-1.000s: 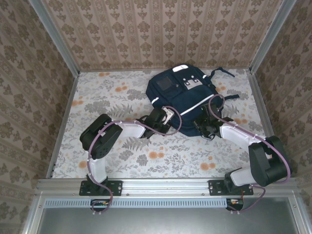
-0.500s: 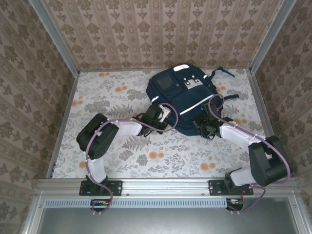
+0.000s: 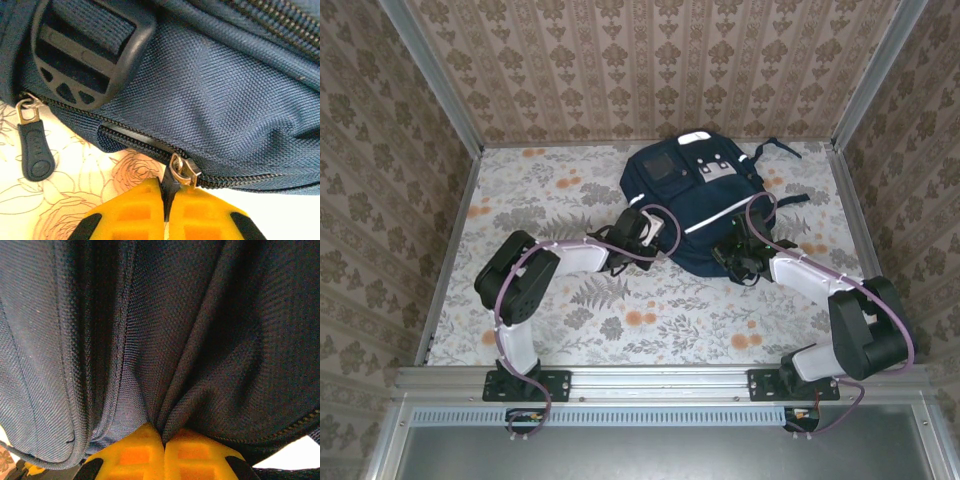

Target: Pack the student bag

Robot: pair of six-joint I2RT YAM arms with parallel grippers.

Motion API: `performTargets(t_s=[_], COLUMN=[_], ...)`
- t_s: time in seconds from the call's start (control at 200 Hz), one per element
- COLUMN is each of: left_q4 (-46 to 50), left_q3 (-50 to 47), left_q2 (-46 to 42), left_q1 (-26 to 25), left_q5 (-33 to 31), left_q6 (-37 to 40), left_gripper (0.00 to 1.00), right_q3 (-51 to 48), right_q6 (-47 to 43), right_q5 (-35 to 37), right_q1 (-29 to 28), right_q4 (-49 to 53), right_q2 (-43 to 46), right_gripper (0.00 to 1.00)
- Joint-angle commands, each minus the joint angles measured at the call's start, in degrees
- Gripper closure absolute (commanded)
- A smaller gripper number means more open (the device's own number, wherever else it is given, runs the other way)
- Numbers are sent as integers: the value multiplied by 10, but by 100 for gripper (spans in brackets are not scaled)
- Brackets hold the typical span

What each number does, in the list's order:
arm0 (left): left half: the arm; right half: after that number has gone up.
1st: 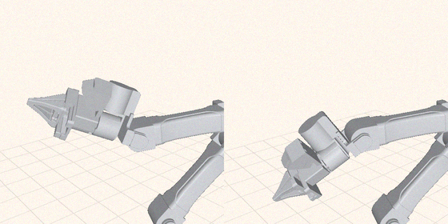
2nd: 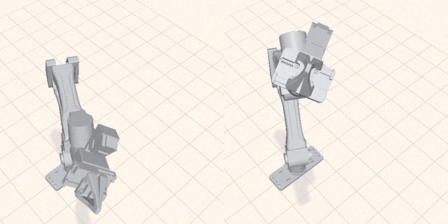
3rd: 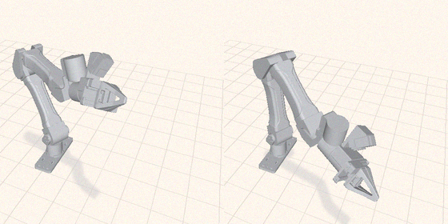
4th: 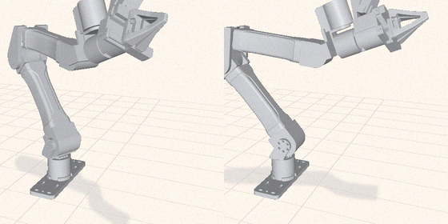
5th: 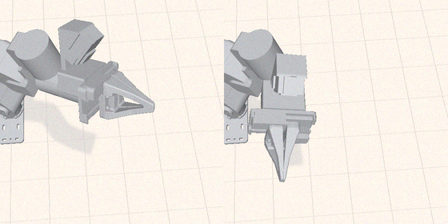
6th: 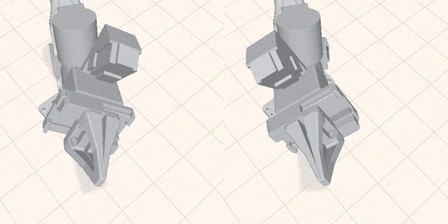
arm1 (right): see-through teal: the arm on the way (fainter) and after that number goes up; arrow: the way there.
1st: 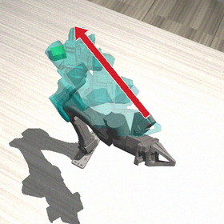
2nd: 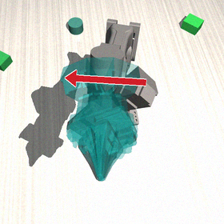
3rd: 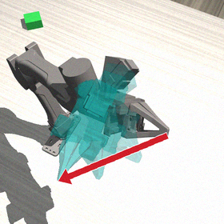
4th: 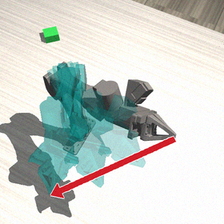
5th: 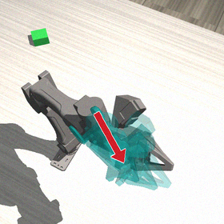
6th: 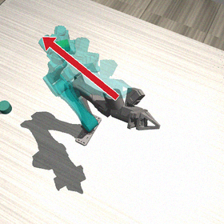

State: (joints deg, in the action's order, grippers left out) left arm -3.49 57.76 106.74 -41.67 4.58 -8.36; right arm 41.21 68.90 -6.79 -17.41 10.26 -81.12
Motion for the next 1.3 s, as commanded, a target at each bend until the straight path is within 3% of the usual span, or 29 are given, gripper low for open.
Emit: performTargets(t_s=[0.0,0.22,0.465,0.775,1.06,1.155,1.225,1.25,1.27,1.295], left_q4=[71,109,111,122,92,85,92,96,98,100], left_q3=[17,57,38,42,0,-23,-36,-38,-40,-43], left_q2=[-5,17,1,-14,-111,-175,-221,-236,-248,-263], left_q1=[63,75,96,118,117,118,120,122,125,129], left_q5=[-107,-97,-103,-76,-21,-29,-42,-44,-45,-42], left_q6=[-28,-25,-36,-54,-74,-87,-86,-86,-87,-86], left_gripper=[92,86,84,71,60,49,36,24,3,0], right_q3=[-12,-14,-16,-11,20,45,78,91,100,108], right_q6=[-21,-25,-27,-42,-128,-177,-211,-218,-222,-227], right_q5=[80,78,75,74,41,2,-45,-60,-72,-88], right_q1=[21,21,21,15,-37,-68,-98,-110,-120,-132], right_q4=[93,92,85,85,58,46,47,48,47,39], right_q2=[-11,-7,-4,8,31,2,-42,-59,-71,-85], right_gripper=[100,100,100,100,100,100,100,100,100,100])
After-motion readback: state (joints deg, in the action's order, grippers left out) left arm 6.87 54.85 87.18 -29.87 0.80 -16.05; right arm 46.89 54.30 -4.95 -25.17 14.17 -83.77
